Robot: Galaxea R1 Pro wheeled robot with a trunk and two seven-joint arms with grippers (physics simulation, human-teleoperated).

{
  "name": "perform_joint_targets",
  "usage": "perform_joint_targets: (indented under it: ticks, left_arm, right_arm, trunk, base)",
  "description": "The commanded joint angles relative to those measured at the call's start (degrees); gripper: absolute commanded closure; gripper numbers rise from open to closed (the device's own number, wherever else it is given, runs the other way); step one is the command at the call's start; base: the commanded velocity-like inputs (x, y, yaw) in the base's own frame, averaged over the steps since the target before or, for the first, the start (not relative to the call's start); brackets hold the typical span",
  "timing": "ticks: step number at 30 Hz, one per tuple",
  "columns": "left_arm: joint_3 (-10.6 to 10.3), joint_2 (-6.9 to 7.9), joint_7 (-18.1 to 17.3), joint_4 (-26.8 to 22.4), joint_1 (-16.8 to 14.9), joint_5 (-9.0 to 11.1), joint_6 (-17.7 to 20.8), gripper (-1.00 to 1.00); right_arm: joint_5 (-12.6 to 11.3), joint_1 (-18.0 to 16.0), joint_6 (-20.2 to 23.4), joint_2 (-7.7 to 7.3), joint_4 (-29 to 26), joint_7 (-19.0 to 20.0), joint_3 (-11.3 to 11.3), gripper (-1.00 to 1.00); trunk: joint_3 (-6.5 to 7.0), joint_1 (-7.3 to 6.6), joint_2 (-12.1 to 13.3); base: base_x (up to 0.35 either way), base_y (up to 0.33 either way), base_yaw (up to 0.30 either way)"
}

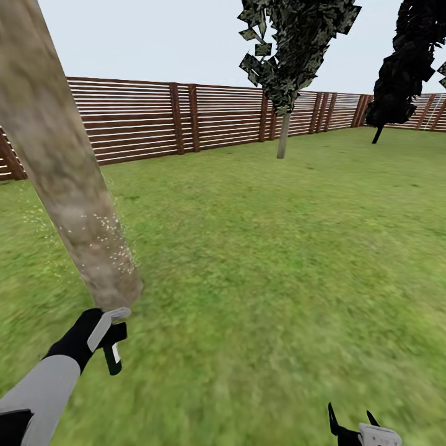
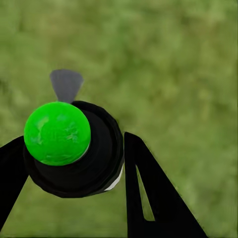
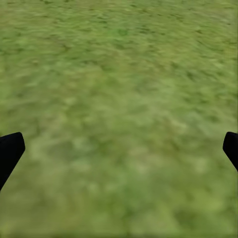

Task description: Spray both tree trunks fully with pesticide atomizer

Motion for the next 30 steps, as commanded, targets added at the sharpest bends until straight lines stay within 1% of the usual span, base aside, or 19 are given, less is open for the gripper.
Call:
perform_joint_targets:
  ticks: [1,3,4,6,7,8,10,12,13,18,19,21,24,26,27,28,29,30]
  left_arm:
    - [0.07,0.20,0.03,0.01,0.00,-0.05,-0.03,1.00]
    - [0.21,0.70,0.08,0.00,0.00,-0.12,-0.10,1.00]
    - [0.24,0.76,0.12,-0.21,0.00,0.00,-0.93,1.00]
    - [0.44,0.40,0.73,-0.44,-0.04,0.21,-5.31,1.00]
    - [0.39,0.30,1.49,-0.58,-0.10,0.30,-6.27,1.00]
    - [0.64,0.32,1.90,-0.72,-0.28,0.34,-6.53,1.00]
    - [2.19,0.49,2.07,-0.87,-0.72,0.36,-6.43,1.00]
    - [3.08,0.70,2.09,-0.95,-0.86,0.35,-6.42,1.00]
    - [3.26,0.93,2.10,-0.95,-0.76,0.31,-6.60,1.00]
    - [3.39,3.74,1.91,-0.43,-0.10,0.20,-7.12,1.00]
    - [3.32,3.89,1.57,-0.28,0.32,0.27,-7.21,1.00]
    - [3.12,3.58,1.28,-0.94,1.58,0.41,-7.31,1.00]
    - [2.87,3.32,1.16,-0.51,2.21,0.29,-7.50,1.00]
    - [2.76,3.16,0.90,-0.37,3.47,-0.02,-11.90,1.00]
    - [2.64,3.21,0.38,-0.64,4.34,-0.11,-14.45,1.00]
    - [2.47,3.35,-1.25,-0.87,5.34,-0.26,-16.24,1.00]
    - [2.39,3.56,-4.29,-1.04,6.31,-0.78,-17.62,1.00]
    - [2.34,3.71,-7.95,-1.12,7.43,-2.08,-19.73,1.00]
  right_arm:
    - [0.00,0.00,0.01,0.00,0.00,0.00,0.00,-1.00]
    - [0.00,0.00,0.04,0.00,0.01,0.00,-0.01,-1.00]
    - [0.00,0.00,0.06,0.00,0.00,0.00,0.00,-1.00]
    - [0.00,0.00,0.05,0.00,-0.03,0.00,0.00,-1.00]
    - [0.00,0.00,0.06,0.00,0.00,0.00,0.00,-1.00]
    - [0.00,0.00,0.05,0.00,0.01,0.00,-0.01,-1.00]
    - [0.00,0.00,0.02,0.00,-0.01,0.00,-0.03,-1.00]
    - [0.00,0.00,0.00,0.00,-0.03,0.00,-0.01,-1.00]
    - [0.00,0.00,0.01,0.00,0.00,0.00,0.00,-1.00]
    - [0.00,0.00,0.07,0.00,0.03,-0.01,0.00,-1.00]
    - [0.00,0.00,0.08,0.00,0.03,-0.01,0.00,-1.00]
    - [0.00,0.00,0.08,0.00,0.01,-0.03,-0.02,-1.00]
    - [0.00,0.00,0.08,0.00,0.02,-0.03,0.00,-1.00]
    - [0.00,0.00,0.08,0.00,-0.02,-0.06,0.00,-1.00]
    - [0.00,0.00,0.08,0.00,-0.02,-0.08,0.00,-1.00]
    - [0.00,0.00,0.08,0.00,-0.02,-0.08,-0.02,-1.00]
    - [0.00,0.00,0.08,0.00,-0.01,-0.08,-0.01,-1.00]
    - [0.00,0.00,0.08,0.00,0.00,-0.09,-0.01,-1.00]
  trunk:
    - [0.00,0.00,0.00]
    - [0.00,0.00,0.00]
    - [0.00,0.00,0.00]
    - [0.00,0.00,0.00]
    - [0.00,0.00,0.00]
    - [0.00,0.00,0.00]
    - [0.00,0.00,0.00]
    - [0.00,0.00,0.00]
    - [0.00,0.00,0.00]
    - [0.00,0.00,0.00]
    - [0.00,0.00,0.00]
    - [0.00,0.00,0.00]
    - [0.00,0.00,0.00]
    - [0.00,0.00,0.00]
    - [0.00,0.00,0.00]
    - [0.00,0.00,0.00]
    - [0.00,0.00,0.00]
    - [0.00,0.00,0.00]
  base:
    - [0.000,0.000,0.000]
    - [0.000,0.000,0.000]
    - [0.000,0.000,0.000]
    - [0.000,0.000,0.000]
    - [0.000,0.000,0.000]
    - [0.000,0.000,0.000]
    - [0.000,0.000,0.000]
    - [0.000,0.000,0.000]
    - [0.000,0.000,0.000]
    - [0.000,0.000,0.000]
    - [0.000,0.000,0.000]
    - [-0.108,0.000,0.000]
    - [-0.297,0.000,0.000]
    - [-0.333,0.000,0.000]
    - [-0.336,0.000,0.000]
    - [-0.337,0.000,0.000]
    - [-0.337,0.000,0.000]
    - [-0.338,0.000,0.000]
